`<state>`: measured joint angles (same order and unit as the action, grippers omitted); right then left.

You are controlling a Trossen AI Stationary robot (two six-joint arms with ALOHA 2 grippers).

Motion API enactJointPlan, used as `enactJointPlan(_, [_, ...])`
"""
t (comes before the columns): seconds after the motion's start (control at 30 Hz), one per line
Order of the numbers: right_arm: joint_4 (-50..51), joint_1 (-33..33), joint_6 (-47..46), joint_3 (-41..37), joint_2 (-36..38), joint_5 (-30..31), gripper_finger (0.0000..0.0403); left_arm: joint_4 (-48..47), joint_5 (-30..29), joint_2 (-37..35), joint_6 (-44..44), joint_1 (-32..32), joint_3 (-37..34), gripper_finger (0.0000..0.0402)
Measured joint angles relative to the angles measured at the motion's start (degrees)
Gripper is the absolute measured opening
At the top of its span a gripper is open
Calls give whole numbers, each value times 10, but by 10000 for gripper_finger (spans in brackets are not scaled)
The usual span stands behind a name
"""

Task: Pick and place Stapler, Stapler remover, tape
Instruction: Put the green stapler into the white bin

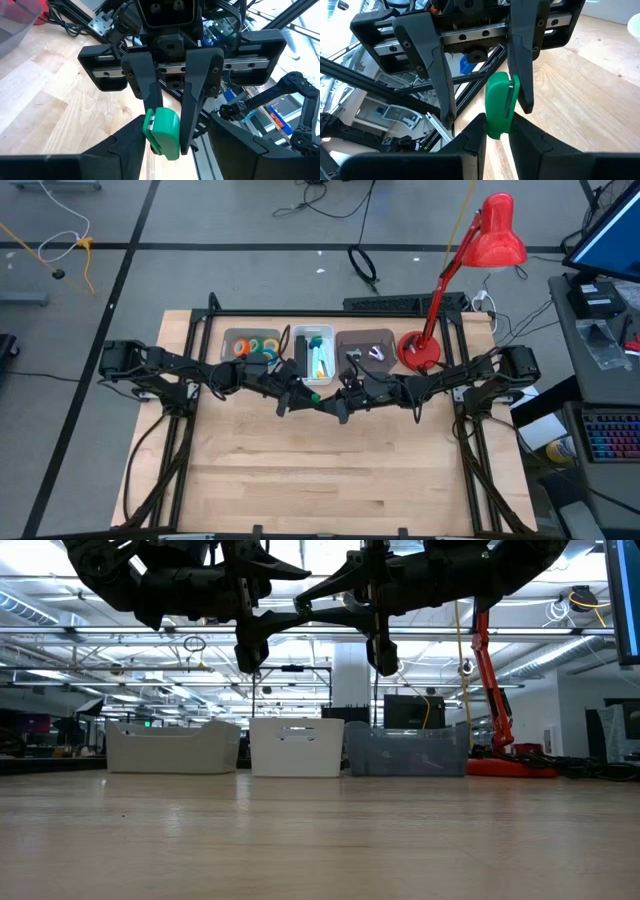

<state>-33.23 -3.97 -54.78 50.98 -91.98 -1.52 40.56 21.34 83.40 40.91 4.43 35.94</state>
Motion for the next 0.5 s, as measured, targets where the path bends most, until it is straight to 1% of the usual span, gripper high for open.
enactJointPlan(0.07, [0, 0, 0, 0, 0, 0, 61, 0, -2, 0, 0, 0, 0, 207])
enactJointPlan(0.13, [-1, 0, 0, 0, 0, 0, 61, 0, -3, 0, -2, 1, 0, 191])
enactJointPlan(0.4, [-1, 0, 4, 0, 0, -1, 61, -1, -4, 0, -8, 8, 0, 71])
enactJointPlan(0.43, [0, 0, 4, 0, 0, 0, 61, -1, -2, 0, -8, 10, 0, 64])
enactJointPlan(0.5, [0, 0, 5, 0, 0, 0, 61, -1, -1, 0, -8, 13, 0, 64])
